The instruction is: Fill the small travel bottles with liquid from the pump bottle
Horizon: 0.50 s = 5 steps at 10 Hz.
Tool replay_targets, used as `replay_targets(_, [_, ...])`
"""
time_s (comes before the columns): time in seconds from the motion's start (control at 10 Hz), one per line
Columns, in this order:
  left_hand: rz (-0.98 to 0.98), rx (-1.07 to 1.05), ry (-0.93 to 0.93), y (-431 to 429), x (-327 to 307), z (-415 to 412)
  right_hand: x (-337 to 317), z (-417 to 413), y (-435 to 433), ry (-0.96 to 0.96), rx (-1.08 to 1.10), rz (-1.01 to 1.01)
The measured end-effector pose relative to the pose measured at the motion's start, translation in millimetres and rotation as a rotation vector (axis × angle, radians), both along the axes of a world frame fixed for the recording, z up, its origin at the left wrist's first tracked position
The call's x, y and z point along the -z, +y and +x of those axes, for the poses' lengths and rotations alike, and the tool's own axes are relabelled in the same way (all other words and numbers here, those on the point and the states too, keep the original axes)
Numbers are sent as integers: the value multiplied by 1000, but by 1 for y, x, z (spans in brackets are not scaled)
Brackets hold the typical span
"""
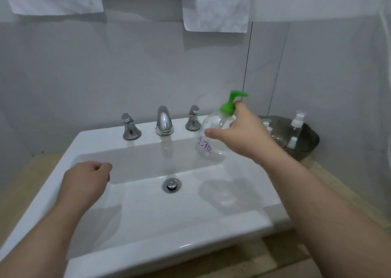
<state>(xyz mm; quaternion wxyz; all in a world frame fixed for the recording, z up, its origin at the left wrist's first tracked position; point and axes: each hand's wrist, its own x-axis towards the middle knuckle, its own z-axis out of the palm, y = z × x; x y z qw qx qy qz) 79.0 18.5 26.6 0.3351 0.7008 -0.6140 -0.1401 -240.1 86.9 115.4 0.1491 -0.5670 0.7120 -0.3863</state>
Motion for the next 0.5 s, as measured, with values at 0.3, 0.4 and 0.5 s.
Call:
replay_targets(0.3, [16, 30, -81, -6, 12, 5, 4, -65, -117, 65, 162, -64])
replay_targets(0.4, [41, 56, -158, -11, 21, 6, 18, -66, -141, 81, 176, -35])
replay_targets(0.5, [52, 89, -206, -19, 26, 8, 29, -63, -157, 140, 183, -50])
